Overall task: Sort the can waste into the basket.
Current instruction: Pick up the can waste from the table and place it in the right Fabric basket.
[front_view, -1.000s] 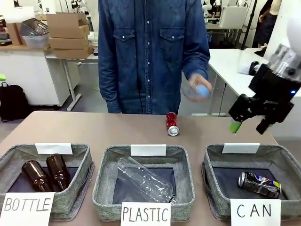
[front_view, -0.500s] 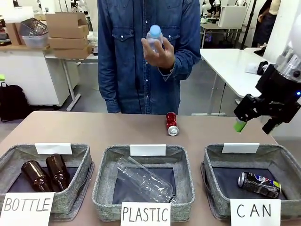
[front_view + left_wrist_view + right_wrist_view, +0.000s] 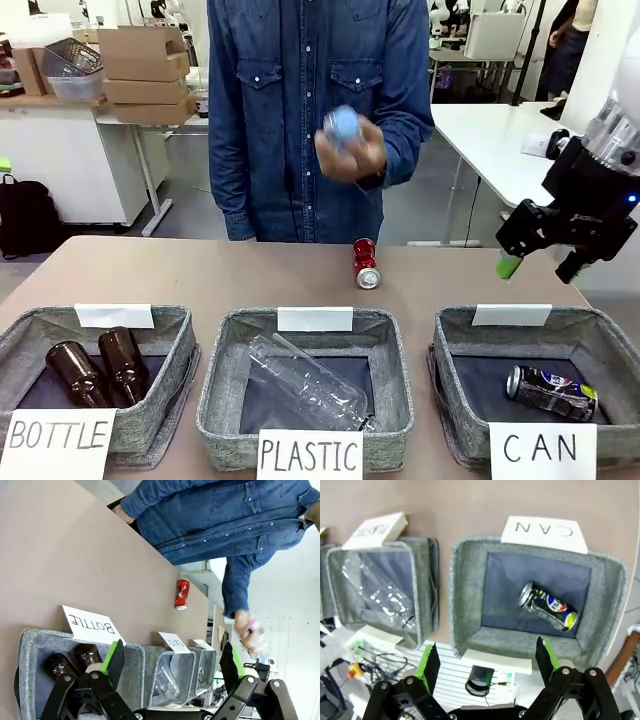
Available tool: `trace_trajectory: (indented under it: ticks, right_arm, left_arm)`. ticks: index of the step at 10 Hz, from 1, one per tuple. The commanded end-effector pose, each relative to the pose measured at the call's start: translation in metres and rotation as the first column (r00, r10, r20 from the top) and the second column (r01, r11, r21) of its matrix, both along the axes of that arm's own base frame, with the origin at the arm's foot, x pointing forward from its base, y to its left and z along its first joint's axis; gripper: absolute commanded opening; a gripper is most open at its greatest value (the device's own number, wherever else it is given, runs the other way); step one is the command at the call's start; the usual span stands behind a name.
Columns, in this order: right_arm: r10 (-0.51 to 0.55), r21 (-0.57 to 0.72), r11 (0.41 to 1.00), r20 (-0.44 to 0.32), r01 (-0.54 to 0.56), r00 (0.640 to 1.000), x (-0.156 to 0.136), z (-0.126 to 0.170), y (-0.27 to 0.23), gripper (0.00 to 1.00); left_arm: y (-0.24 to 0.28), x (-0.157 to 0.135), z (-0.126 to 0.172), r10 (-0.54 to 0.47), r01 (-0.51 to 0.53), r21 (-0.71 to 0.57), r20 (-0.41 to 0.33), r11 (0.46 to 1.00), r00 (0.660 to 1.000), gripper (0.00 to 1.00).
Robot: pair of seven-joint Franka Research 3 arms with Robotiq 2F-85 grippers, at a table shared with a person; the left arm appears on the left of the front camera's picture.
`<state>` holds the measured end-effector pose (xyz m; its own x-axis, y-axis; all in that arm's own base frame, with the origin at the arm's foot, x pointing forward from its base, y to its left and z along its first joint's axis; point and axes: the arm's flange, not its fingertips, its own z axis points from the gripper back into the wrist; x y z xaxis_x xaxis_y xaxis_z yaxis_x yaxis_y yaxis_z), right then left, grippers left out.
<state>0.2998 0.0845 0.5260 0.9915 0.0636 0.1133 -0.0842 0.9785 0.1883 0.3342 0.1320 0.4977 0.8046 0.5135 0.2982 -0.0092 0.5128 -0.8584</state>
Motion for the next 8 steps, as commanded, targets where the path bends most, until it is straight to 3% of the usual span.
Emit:
trace_trajectory:
  ticks: [1, 8]
  right_arm:
    - [-0.021, 0.033, 0.999, 0.027, 0.02, 0.999, 0.006, -0.003, -0.004, 1.0]
    - [-0.051, 0.119, 0.992, 0.132, 0.036, 0.99, 0.029, -0.001, -0.006, 1.0]
  left_arm:
    - [0.001, 0.0, 0.0, -0.013, 0.013, 0.011, 0.008, 1.0, 1.0, 1.0]
    - [0.001, 0.0, 0.0, -0.013, 0.013, 0.011, 0.008, 1.0, 1.0, 1.0]
